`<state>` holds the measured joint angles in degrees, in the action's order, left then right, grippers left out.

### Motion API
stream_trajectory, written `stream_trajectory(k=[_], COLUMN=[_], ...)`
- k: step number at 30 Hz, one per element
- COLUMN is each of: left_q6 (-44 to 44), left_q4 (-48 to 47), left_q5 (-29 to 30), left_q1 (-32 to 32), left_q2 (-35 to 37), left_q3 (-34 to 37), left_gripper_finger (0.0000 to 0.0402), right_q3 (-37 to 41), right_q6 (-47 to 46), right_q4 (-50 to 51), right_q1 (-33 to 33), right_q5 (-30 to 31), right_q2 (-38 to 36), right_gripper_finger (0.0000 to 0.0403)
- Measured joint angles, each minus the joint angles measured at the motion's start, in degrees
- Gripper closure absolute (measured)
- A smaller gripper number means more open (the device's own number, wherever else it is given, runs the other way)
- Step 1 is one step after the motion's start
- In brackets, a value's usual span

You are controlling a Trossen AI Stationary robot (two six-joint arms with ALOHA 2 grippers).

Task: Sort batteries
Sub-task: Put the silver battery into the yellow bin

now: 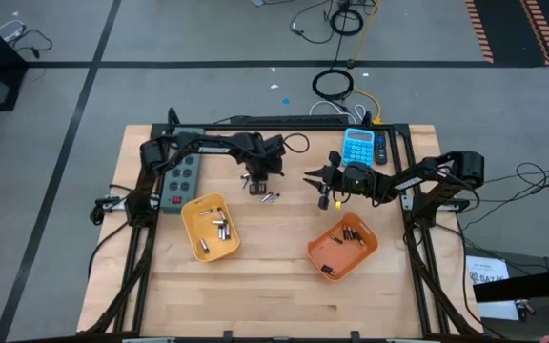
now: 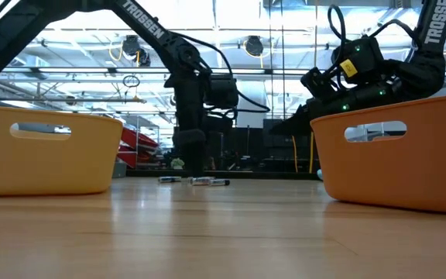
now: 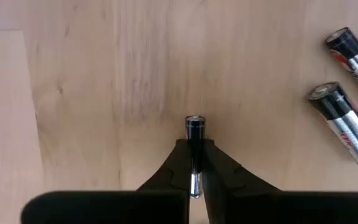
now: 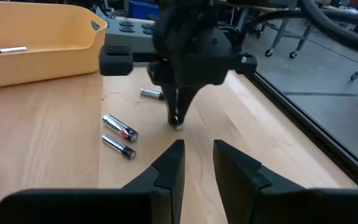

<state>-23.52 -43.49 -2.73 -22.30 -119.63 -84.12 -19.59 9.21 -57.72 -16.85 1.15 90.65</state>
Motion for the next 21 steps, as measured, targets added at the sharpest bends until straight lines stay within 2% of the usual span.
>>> stream_trajectory(k=[5, 11, 13, 17, 18, 21], left_q6=[0.7, 4.8, 6.6, 16.7, 20.0, 27.2], left_q4=[-2.5, -5.1, -9.0, -17.9, -19.5, -21.9], left_q5=[0.0, -0.2, -4.5, -20.9, -23.2, -23.8], left_q1=[1.1, 1.0, 1.0, 2.4, 3.3, 7.6], left_q2=[0.3, 6.0, 8.5, 14.9, 16.4, 21.1], left_q3=[-2.7, -5.1, -5.1, -3.6, -2.5, 2.7], left_gripper_finger=[0.0384, 0.0384, 0.0384, 0.0384, 0.0384, 0.0384], right_q3=[0.0, 0.0, 0.0, 0.0, 0.0, 0.0], right_q6=[0.2, 0.2, 0.2, -0.7, -0.8, -0.8], right_q4=[0.7, 0.8, 1.1, 2.0, 2.3, 2.7], right_q1=[-0.4, -0.4, -0.4, -0.1, 0.1, 1.1], right_q5=[0.0, 0.0, 0.0, 0.0, 0.0, 0.0], right_q2=[0.0, 0.0, 0.0, 0.0, 0.0, 0.0], right_gripper_finger=[0.0325, 0.0326, 0.0326, 0.0326, 0.0326, 0.0326])
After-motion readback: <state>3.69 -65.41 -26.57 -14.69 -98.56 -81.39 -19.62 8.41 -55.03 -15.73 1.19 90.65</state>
